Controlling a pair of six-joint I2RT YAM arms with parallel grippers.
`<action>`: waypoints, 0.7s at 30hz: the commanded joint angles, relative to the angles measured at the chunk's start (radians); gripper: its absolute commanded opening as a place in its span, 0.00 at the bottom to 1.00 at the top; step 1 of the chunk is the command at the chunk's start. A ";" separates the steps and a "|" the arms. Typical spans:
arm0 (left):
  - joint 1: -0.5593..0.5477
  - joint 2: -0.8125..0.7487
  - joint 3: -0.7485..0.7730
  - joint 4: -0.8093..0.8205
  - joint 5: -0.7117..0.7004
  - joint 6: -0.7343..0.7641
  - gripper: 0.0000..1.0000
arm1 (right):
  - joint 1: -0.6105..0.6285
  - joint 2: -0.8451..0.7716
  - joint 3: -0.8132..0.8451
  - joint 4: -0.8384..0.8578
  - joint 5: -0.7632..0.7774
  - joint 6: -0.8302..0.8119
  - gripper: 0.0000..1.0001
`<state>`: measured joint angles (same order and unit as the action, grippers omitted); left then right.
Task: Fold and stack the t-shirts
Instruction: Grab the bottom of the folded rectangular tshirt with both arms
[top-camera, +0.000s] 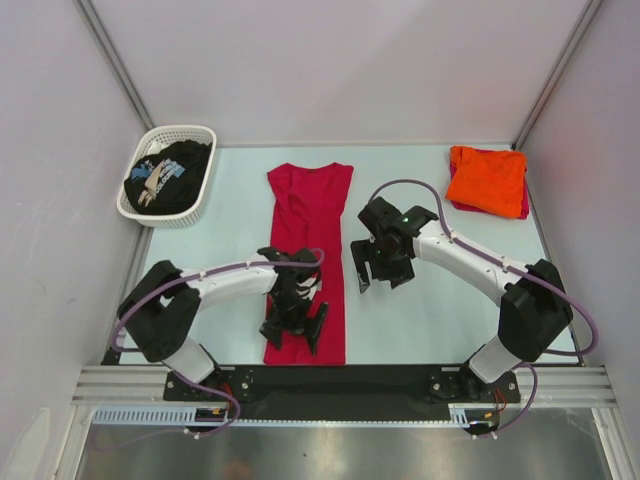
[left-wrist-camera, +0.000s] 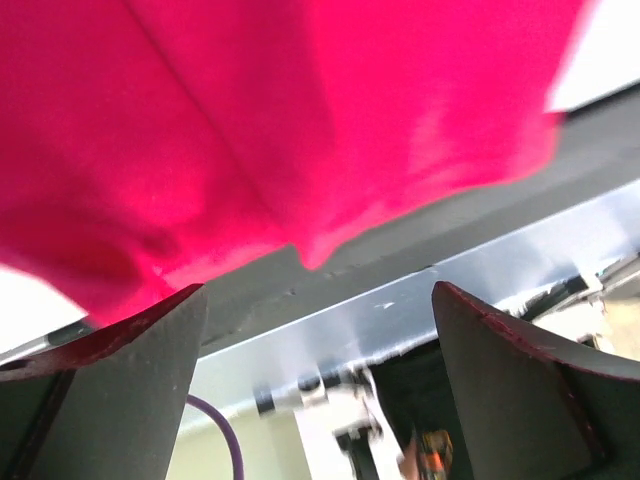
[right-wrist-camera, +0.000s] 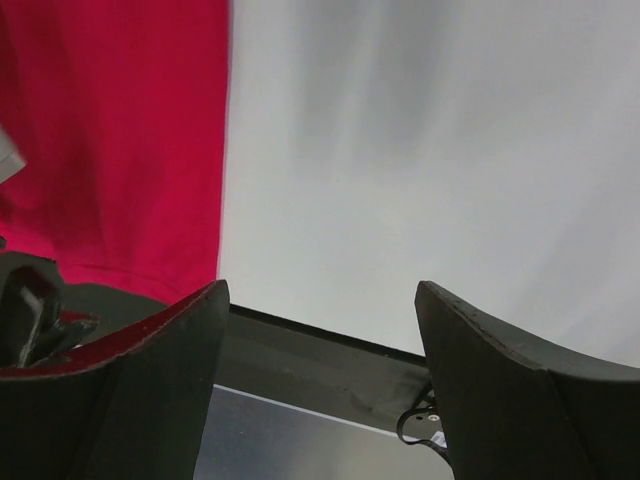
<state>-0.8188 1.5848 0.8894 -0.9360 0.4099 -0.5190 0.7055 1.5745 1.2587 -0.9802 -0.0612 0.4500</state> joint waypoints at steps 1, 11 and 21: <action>0.013 -0.176 0.185 -0.064 -0.065 0.002 1.00 | 0.005 -0.051 0.013 0.032 -0.058 -0.014 0.81; 0.403 -0.416 0.059 -0.096 -0.036 0.048 1.00 | -0.052 -0.082 -0.088 0.149 -0.308 -0.034 0.79; 0.483 -0.589 -0.326 0.031 0.150 -0.085 1.00 | -0.100 -0.206 -0.528 0.506 -0.682 0.200 0.75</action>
<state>-0.3424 1.0637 0.6411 -0.9844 0.4522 -0.5251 0.6350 1.4559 0.8680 -0.6853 -0.5274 0.5064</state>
